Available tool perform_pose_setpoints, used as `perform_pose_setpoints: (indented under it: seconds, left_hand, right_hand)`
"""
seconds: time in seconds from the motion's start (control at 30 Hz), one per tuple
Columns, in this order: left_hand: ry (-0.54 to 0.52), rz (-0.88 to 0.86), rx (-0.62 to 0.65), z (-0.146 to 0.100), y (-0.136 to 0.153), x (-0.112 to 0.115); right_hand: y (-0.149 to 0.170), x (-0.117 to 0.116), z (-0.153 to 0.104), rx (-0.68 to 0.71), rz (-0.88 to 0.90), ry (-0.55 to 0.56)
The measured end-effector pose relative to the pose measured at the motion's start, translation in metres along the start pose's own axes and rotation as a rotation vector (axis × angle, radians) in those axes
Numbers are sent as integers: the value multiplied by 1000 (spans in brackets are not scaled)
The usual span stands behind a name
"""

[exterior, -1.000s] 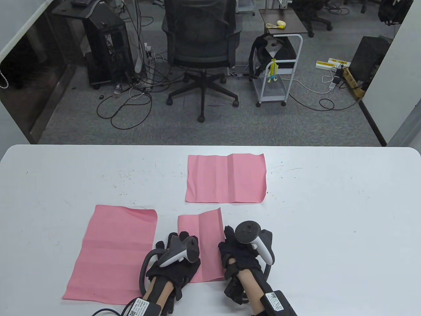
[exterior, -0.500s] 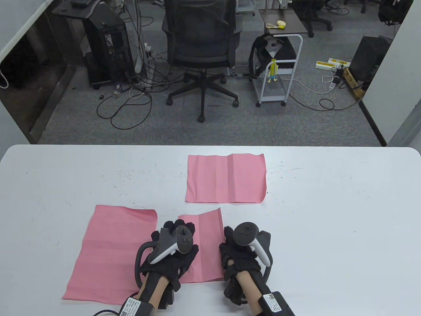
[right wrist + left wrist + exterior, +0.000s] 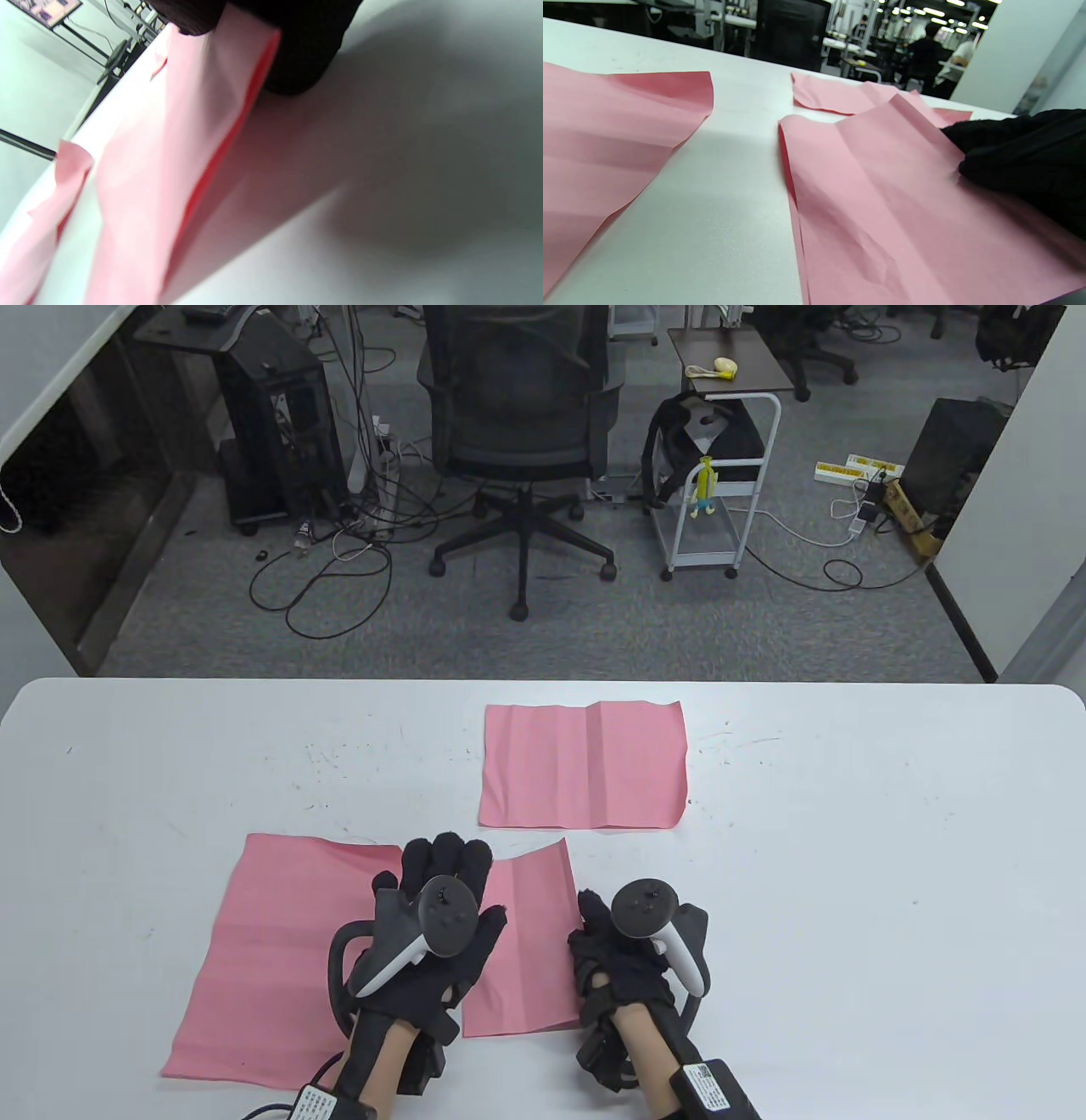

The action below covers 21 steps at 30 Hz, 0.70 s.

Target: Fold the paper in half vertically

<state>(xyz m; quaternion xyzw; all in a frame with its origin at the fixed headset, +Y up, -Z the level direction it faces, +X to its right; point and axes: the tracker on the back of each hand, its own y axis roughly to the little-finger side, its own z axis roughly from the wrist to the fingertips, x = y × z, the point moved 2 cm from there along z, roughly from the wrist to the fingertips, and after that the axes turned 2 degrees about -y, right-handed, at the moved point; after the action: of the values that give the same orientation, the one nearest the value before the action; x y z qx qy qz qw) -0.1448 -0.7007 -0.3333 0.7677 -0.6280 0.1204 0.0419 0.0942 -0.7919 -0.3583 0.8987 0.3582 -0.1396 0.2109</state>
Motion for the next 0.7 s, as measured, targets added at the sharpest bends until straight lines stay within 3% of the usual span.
perform_pose_setpoints:
  seconds: [0.17, 0.3, 0.47, 0.6, 0.7]
  left_hand:
    - [-17, -2, 9, -3, -1, -3]
    - [-17, -4, 2, -2, 2, -3]
    - [-25, -5, -9, -3, 5, -5]
    - [-28, -1, -13, -3, 6, -5]
    - [-26, 6, -19, -2, 7, -4]
  right_hand:
    - [-1, 53, -24, 87, 116, 81]
    - [15, 108, -48, 64, 107, 173]
    - [55, 179, -81, -34, 92, 289]
    - [98, 216, -98, -139, 99, 336]
    - [130, 231, -103, -223, 94, 350]
